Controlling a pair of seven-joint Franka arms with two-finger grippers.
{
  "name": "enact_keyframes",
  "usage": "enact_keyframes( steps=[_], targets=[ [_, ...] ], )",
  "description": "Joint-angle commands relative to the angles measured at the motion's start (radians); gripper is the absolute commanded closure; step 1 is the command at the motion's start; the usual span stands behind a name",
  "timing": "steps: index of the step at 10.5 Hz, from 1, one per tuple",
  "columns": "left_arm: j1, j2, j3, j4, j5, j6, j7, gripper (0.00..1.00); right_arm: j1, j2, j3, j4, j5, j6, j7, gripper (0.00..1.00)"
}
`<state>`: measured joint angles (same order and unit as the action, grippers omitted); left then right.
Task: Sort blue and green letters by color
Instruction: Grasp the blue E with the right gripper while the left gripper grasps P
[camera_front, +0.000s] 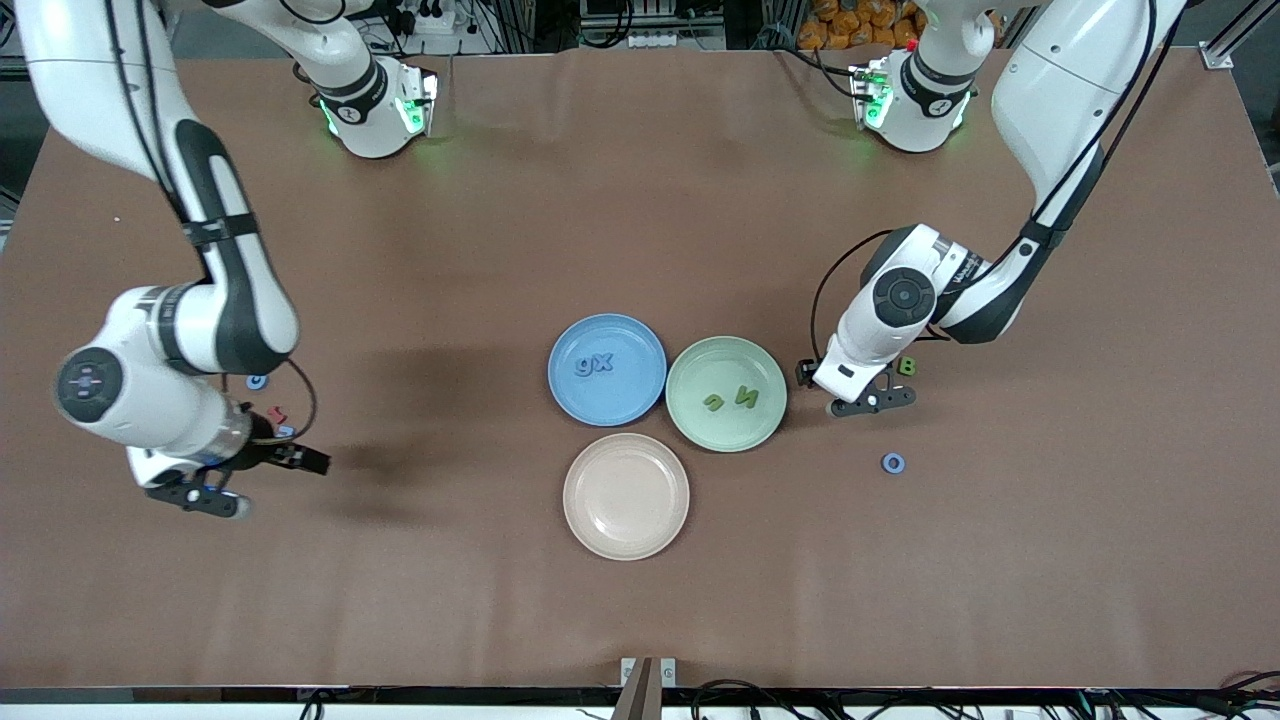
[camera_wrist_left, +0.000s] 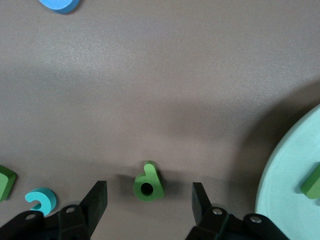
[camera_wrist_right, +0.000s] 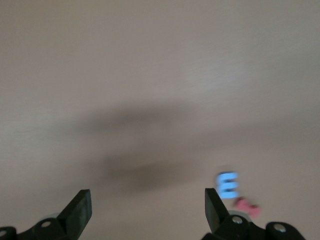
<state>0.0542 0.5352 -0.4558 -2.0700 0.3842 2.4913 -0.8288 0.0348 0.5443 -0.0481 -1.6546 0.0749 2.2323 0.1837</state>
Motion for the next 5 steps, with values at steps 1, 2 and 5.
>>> enact_keyframes(
  steps=[1,2,5],
  targets=[
    [0.015,-0.041,-0.001,-0.042,0.028,0.004,-0.047,0.28,-0.1,-0.02,0.019,-0.031,-0.05,-0.01,-0.137,0.0],
    [0.019,-0.05,-0.001,-0.054,0.028,0.003,-0.093,0.28,-0.134,-0.017,0.027,-0.039,-0.081,-0.007,-0.162,0.0],
    [0.019,-0.058,-0.001,-0.068,0.032,0.003,-0.119,0.28,-0.138,-0.01,0.033,-0.129,-0.084,0.111,-0.161,0.0]
  ],
)
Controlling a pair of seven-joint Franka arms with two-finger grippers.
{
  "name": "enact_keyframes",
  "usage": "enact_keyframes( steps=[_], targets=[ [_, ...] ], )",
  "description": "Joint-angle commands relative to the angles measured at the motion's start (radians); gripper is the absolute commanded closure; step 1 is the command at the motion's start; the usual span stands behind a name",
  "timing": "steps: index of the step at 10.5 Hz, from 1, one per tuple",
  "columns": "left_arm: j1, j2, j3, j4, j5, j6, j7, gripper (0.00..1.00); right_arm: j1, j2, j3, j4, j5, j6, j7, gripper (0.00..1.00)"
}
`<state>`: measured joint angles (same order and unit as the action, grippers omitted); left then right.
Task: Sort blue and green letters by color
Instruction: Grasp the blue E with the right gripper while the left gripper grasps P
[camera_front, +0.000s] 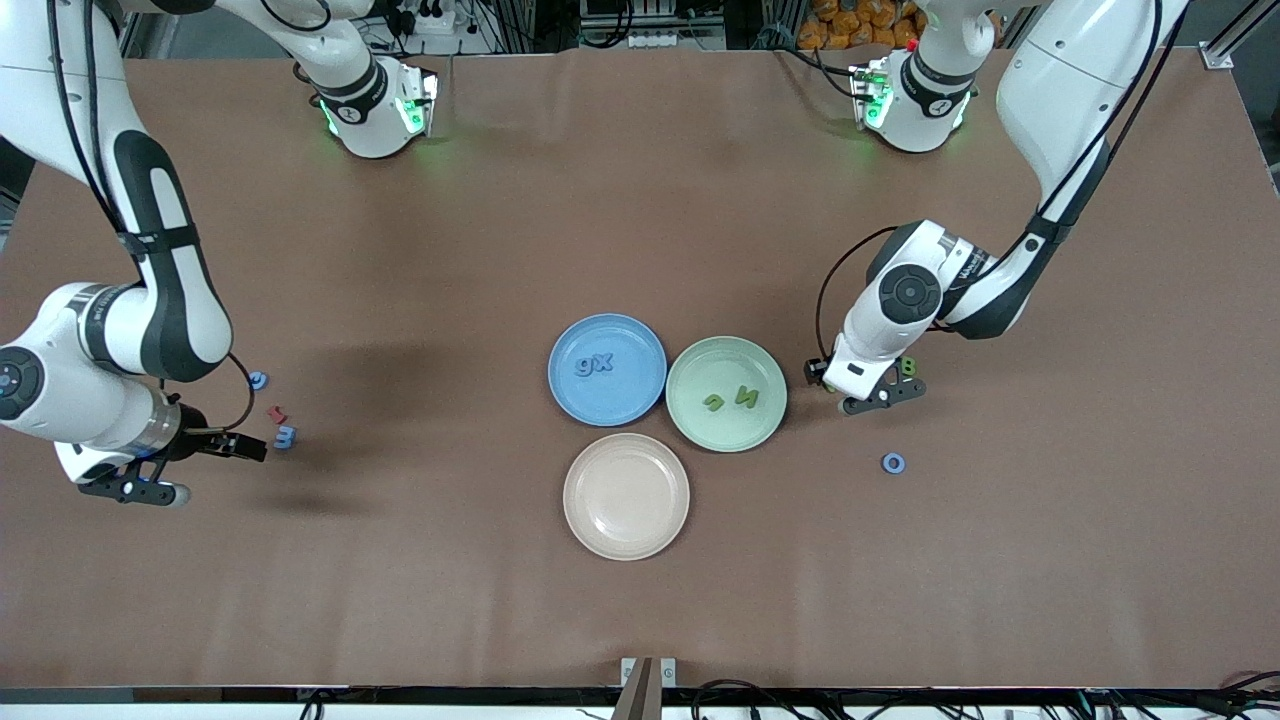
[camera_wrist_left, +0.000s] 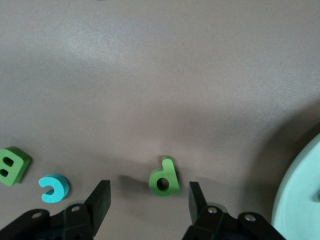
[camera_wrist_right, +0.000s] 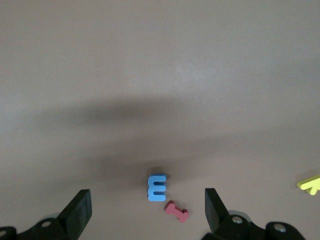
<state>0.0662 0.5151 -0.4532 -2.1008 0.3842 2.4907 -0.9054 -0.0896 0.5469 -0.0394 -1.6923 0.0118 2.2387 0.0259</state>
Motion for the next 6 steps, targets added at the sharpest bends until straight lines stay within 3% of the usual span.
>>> enact_keyframes(
  steps=[1,6],
  targets=[
    [0.007,-0.035,-0.004,-0.035,0.032,0.004,-0.043,0.28,-0.016,-0.01,0.024,-0.13,-0.021,0.16,-0.001,0.0],
    [0.003,-0.007,0.001,-0.013,0.032,0.008,-0.043,0.32,-0.028,0.002,0.026,-0.242,-0.02,0.317,-0.001,0.0]
  ],
)
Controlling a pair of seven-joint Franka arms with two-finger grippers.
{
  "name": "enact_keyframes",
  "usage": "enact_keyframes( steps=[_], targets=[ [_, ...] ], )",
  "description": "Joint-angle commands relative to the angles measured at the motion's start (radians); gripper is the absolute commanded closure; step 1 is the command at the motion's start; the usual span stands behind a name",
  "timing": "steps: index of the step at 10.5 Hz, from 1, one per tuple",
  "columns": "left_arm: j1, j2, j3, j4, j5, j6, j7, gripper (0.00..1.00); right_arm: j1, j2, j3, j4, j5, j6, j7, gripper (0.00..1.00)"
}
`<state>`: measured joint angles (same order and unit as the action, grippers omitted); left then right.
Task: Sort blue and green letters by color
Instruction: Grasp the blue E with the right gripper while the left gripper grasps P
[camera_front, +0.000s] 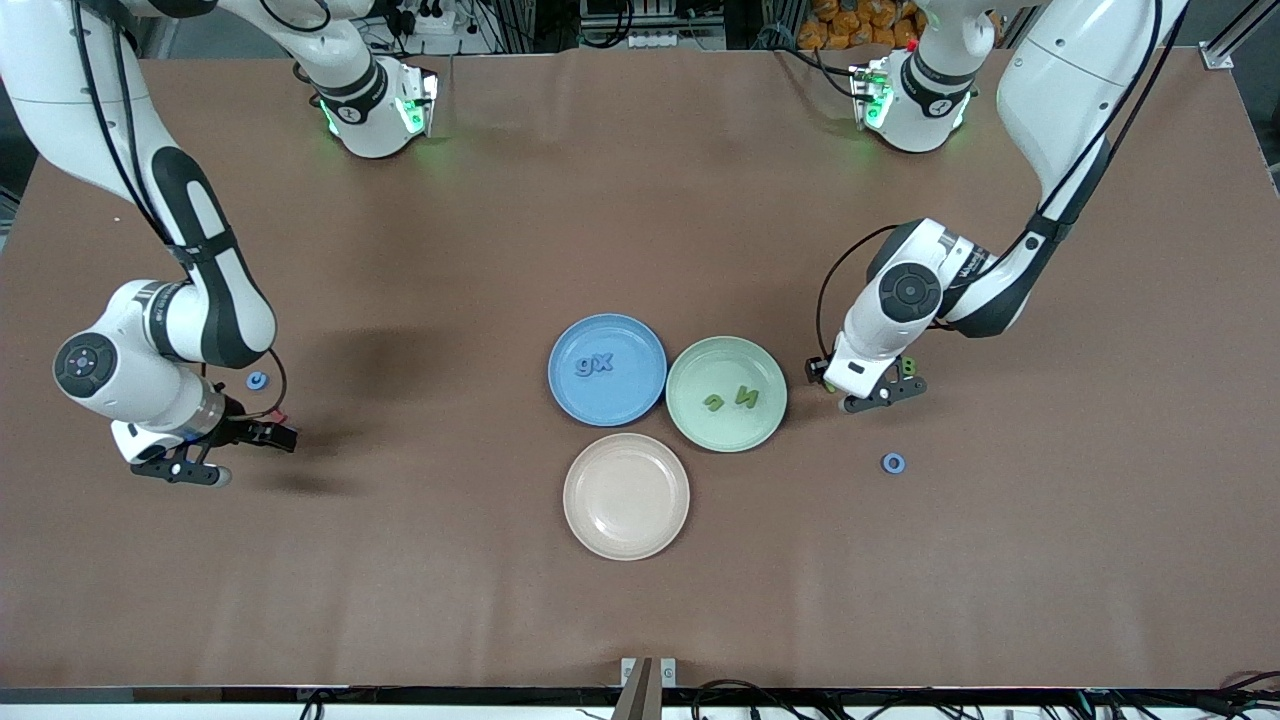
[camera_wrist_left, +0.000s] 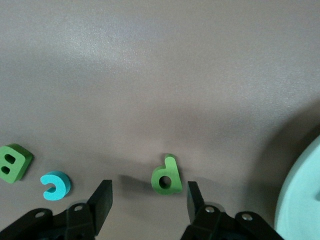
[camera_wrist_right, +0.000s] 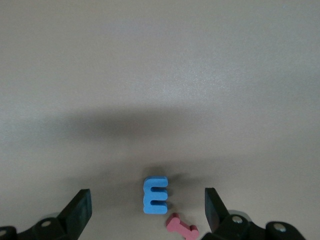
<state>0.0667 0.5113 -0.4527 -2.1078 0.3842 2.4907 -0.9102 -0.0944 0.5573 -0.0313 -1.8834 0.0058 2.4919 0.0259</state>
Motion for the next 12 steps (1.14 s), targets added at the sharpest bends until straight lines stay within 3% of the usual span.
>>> enact_keyframes(
  steps=[1,9,10,12],
  targets=[
    [0.001,0.001,0.0,-0.001,0.032,0.008,-0.038,0.33,-0.022,-0.005,0.017,-0.069,-0.013,0.088,0.0,0.0],
    [-0.01,0.052,0.002,0.055,0.032,0.01,-0.045,0.38,-0.022,0.035,0.017,-0.103,-0.006,0.186,0.005,0.02],
    [-0.01,0.053,0.003,0.054,0.035,0.01,-0.045,0.39,-0.022,0.038,0.017,-0.103,-0.006,0.188,0.005,0.11],
    [-0.01,0.059,0.002,0.054,0.044,0.008,-0.045,0.48,-0.022,0.038,0.017,-0.102,-0.004,0.188,0.006,0.41]
  ],
)
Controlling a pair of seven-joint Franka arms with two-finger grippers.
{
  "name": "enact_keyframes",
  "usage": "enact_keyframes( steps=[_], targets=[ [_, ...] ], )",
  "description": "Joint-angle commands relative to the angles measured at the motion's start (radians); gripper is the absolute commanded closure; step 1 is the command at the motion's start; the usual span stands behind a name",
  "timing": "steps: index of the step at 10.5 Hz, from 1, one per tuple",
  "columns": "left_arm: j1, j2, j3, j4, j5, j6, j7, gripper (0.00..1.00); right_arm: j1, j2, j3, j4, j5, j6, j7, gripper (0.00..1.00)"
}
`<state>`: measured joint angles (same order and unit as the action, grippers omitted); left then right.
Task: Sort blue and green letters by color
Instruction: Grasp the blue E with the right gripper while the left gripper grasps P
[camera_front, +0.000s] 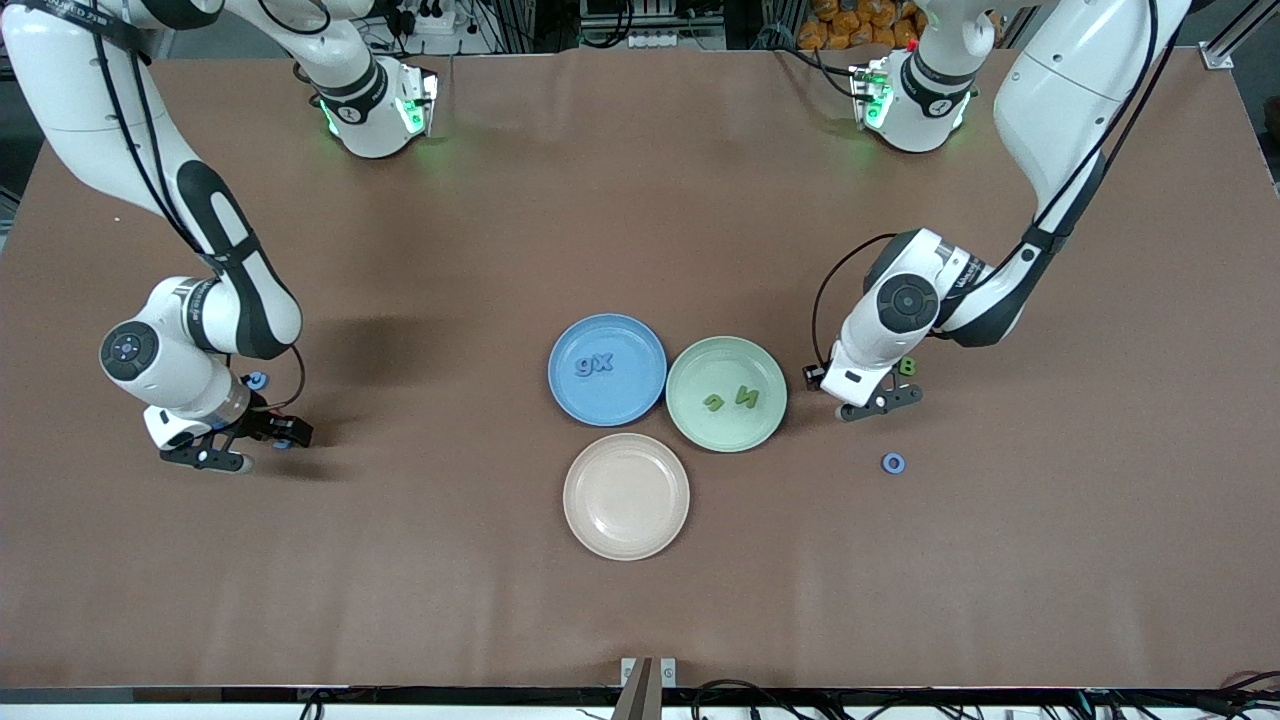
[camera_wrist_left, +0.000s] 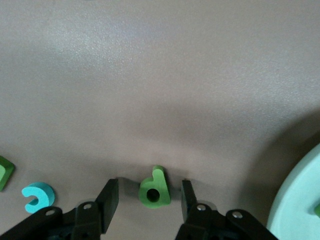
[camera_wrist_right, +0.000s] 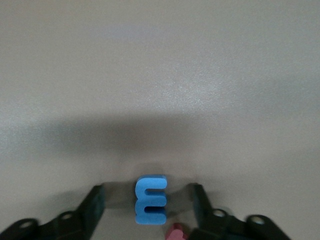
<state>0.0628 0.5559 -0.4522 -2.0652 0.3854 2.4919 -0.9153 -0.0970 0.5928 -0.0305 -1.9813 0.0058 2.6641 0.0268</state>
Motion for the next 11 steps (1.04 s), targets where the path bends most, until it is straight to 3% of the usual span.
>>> enact_keyframes(
  steps=[1,3,5,8,10,11],
  targets=[
    [-0.006,0.016,0.003,0.011,0.046,0.008,-0.04,0.54,-0.02,0.002,0.017,-0.004,-0.004,0.016,0.005,0.55],
    [-0.006,0.024,0.003,0.013,0.046,0.012,-0.04,0.66,-0.02,0.004,0.018,-0.004,-0.003,0.023,0.007,0.79],
    [-0.006,0.016,0.001,0.013,0.046,0.012,-0.04,0.99,-0.018,0.004,0.02,-0.005,-0.003,0.023,0.007,1.0],
    [-0.035,-0.069,-0.006,0.016,0.047,0.004,-0.042,1.0,-0.003,-0.031,0.029,0.013,-0.003,0.002,0.005,1.0],
    [-0.06,-0.132,-0.008,0.028,0.047,0.002,-0.031,1.0,0.058,-0.083,0.029,0.051,0.002,-0.148,0.086,1.0],
    [-0.079,-0.145,-0.009,0.04,0.047,0.002,-0.027,1.0,0.104,-0.094,0.029,0.053,0.002,-0.159,0.147,1.0]
  ],
)
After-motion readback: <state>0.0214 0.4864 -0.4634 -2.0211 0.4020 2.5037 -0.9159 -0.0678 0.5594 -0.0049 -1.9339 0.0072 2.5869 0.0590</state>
